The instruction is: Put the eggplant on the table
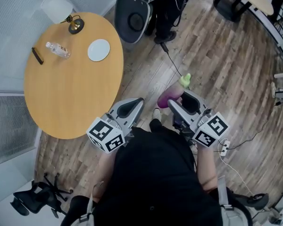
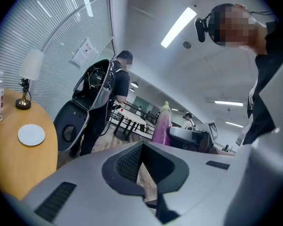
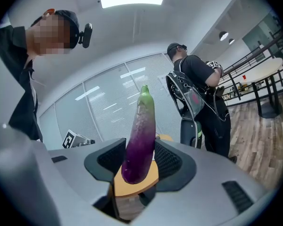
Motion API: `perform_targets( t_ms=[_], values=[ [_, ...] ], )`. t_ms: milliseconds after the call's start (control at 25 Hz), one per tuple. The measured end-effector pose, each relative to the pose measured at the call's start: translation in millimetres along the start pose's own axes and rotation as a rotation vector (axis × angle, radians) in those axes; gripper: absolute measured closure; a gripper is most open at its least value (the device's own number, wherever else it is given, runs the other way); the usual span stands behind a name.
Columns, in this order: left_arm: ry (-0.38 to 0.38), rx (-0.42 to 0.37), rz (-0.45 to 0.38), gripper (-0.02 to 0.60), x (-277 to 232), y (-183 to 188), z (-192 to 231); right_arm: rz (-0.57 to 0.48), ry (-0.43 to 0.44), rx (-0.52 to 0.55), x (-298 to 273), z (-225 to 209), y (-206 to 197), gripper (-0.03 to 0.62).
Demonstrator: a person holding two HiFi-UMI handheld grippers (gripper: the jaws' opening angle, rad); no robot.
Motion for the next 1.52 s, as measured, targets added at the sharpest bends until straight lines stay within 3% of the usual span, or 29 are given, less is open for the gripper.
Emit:
perform_targets(
  t_ms=[240, 520, 760, 1040, 1520],
  values=[
    [0.093, 0.018, -0.011, 0.569, -0.2, -3.4, -13.7, 0.047, 0.082, -0.036, -6.7, -20.9, 4.5, 0.401],
    [0.230, 0.090, -0.018, 0.570, 16.5, -7.6, 26.3, 0.163, 0.172, -0.082, -64.6, -26.8, -19.6, 0.401],
    [0.253, 0.106, -0.074, 0.569, 25.6, 8.4, 65.3, 0.224, 0.206, -0.069, -112.7, -17.8, -17.1, 0.401],
    [0.273, 0.067, -0.152, 0.569, 39.0, 47.3, 109.6, 0.231, 0.248, 0.003, -182.4, -10.3, 4.3, 0.401],
    [0.351, 0.004, -0.198, 0.569, 90.5, 86.3, 131.6, 0.267, 0.279, 0.090, -252.1, 27.5, 35.7, 0.401]
  ],
)
Point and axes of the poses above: the fingertips, and each gripper's own axes: x backward along the fingers, z to its left, y out of its top, the point moved 9 cm from there along x, backward along the fingers, and after that the axes turned 6 degrees about -z, right-handed, at the moved point
